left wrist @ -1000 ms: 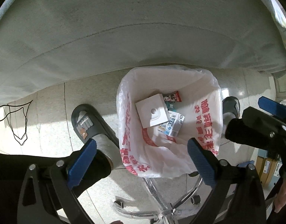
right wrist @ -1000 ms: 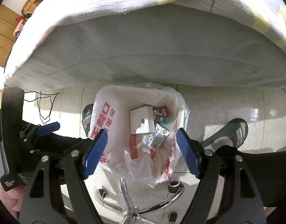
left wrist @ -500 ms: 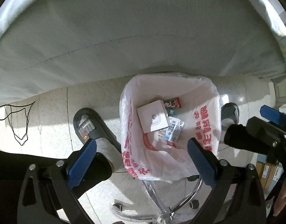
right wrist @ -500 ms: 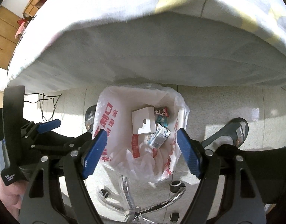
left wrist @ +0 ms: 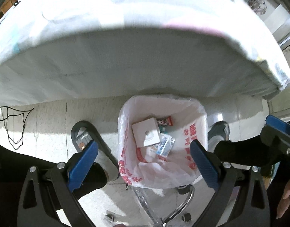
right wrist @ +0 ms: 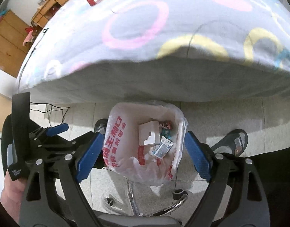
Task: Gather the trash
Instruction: 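Raise both tools from the bag and move back over the bed, then grasp the white packet with the right tool while the left tool grasps the red-white box, then carry the white packet and red-white box off the bed to the white bag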
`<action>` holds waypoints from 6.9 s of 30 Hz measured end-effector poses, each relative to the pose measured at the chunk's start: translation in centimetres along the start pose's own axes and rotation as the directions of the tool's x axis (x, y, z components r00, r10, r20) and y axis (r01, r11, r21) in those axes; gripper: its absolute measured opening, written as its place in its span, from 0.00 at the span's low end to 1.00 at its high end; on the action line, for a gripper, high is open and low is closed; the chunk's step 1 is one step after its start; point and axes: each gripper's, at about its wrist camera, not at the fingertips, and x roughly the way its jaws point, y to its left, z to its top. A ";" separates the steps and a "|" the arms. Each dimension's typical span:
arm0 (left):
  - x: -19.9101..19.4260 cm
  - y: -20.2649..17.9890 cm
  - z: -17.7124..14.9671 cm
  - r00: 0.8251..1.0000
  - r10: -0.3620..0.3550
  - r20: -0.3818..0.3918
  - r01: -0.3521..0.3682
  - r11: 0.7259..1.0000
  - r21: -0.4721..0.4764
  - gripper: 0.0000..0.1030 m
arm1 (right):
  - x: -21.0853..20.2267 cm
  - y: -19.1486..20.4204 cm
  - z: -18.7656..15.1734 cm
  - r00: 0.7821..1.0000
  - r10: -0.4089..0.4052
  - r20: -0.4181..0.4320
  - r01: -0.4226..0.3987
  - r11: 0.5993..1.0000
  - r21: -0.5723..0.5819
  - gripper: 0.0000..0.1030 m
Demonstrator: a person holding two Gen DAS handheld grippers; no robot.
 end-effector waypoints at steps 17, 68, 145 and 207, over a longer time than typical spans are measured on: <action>-11.6 -0.4 -0.2 0.949 -0.081 0.304 0.098 0.994 -0.040 0.92 | -11.8 1.9 2.7 0.960 0.036 0.278 -0.017 0.997 -0.070 0.88; -20.4 0.0 26.8 0.813 -0.008 0.582 -0.051 0.995 0.086 0.92 | -24.0 -3.1 25.1 0.740 -0.241 0.628 0.238 0.967 0.090 0.93; -0.1 -0.6 36.8 0.966 0.109 0.232 -0.150 0.975 0.164 0.23 | 6.4 -15.4 39.1 0.919 -0.386 -0.081 0.395 0.898 0.193 0.36; -25.0 -6.6 6.4 0.893 -0.098 0.439 -0.032 0.960 0.279 0.23 | -22.1 2.8 6.1 0.869 -0.119 0.480 0.189 0.977 -0.101 0.36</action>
